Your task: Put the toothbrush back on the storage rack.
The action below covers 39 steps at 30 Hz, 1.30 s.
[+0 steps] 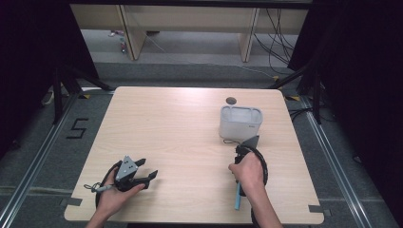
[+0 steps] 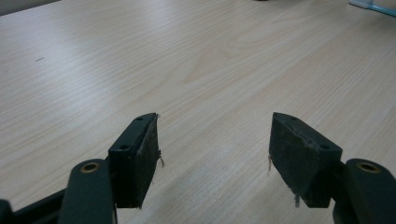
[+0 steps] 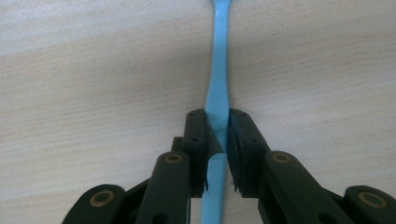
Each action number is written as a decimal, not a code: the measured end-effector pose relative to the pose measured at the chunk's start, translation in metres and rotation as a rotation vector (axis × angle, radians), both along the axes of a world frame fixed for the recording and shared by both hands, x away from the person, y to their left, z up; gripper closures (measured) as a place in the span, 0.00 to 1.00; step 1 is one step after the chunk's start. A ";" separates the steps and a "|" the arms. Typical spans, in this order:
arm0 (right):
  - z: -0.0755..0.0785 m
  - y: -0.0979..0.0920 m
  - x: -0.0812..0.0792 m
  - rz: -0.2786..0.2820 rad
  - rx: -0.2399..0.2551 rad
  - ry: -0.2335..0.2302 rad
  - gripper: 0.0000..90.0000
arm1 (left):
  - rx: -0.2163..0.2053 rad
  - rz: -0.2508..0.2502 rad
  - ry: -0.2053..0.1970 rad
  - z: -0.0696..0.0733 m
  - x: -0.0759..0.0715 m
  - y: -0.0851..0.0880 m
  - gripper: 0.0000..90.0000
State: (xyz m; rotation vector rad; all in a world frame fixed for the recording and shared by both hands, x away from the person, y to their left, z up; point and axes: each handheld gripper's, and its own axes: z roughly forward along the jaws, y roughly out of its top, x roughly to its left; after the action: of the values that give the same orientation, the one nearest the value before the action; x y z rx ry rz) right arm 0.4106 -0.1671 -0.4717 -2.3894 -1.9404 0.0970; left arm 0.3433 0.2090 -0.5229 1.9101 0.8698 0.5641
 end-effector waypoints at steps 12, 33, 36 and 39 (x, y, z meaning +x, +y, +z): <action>-0.002 -0.008 -0.003 0.160 0.066 -0.046 0.88 | -0.008 0.000 -0.002 0.000 0.000 0.000 0.37; 0.025 -0.012 -0.018 0.373 0.097 -0.262 0.88 | -0.011 0.003 -0.009 0.000 -0.001 0.000 0.37; 0.026 -0.017 -0.020 0.389 0.118 -0.296 0.88 | -0.008 0.003 -0.007 0.000 -0.001 0.001 0.37; 0.027 -0.021 -0.022 0.405 0.149 -0.326 0.88 | -0.006 0.005 -0.011 0.000 -0.001 0.000 0.37</action>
State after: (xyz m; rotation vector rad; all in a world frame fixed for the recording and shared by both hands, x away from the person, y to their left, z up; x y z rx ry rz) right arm 0.3887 -0.1885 -0.4444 -1.9870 -2.4495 -0.4288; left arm 0.3422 0.2093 -0.5231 1.8979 0.8680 0.5736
